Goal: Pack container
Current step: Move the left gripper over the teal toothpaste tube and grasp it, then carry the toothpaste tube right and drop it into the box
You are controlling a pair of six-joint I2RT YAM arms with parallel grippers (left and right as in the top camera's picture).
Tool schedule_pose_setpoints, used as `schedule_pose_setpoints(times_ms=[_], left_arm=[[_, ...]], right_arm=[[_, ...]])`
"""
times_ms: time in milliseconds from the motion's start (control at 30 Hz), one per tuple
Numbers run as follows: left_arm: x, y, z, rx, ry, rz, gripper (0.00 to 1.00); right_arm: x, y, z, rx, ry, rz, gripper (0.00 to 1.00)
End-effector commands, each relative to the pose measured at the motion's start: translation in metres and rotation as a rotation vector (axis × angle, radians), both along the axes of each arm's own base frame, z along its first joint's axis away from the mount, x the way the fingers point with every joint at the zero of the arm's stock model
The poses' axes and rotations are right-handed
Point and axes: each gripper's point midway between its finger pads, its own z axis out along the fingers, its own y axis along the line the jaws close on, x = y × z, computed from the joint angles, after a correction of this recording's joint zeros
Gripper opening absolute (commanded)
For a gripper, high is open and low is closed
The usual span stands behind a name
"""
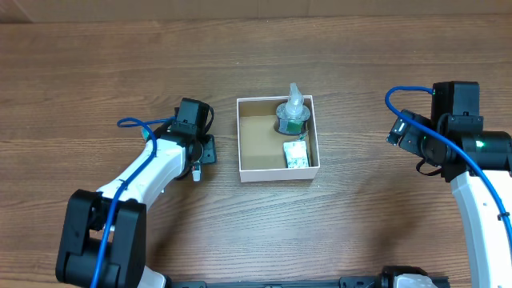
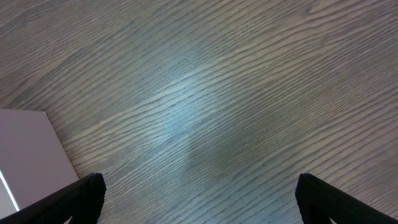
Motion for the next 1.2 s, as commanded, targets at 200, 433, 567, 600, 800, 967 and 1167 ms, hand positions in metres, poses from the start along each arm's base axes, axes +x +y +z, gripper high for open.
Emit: schedule_pose_setpoints(times_ms=[200,433,567,600,800,967,1167], left_arm=[[-0.006,-0.006,-0.042,0.001,0.092,-0.008,0.49],[-0.002,-0.004,-0.026,0.001,0.065,-0.003,0.25],[0.002,-0.004,-0.011,-0.006,0.024,-0.003,0.22],[0.004,-0.005,-0.005,-0.008,0.008,-0.003,0.22],[0.012,-0.007,0.046,-0.047,-0.131,-0.003,0.17],[0.005,-0.02,0.112,-0.139,-0.289,0.035,0.13],[-0.014,-0.081,0.158,-0.288,-0.383,-0.02,0.11]], right_arm=[[0.004,-0.002,0.01,-0.007,-0.032,-0.006,1.0],[0.004,-0.002,0.01,-0.007,-0.032,-0.006,1.0],[0.004,-0.002,0.01,-0.007,-0.032,-0.006,1.0],[0.004,-0.002,0.01,-0.007,-0.032,-0.006,1.0],[0.004,-0.002,0.01,-0.007,-0.032,-0.006,1.0],[0.004,-0.002,0.01,-0.007,-0.032,-0.006,1.0],[0.004,-0.002,0.01,-0.007,-0.032,-0.006,1.0]])
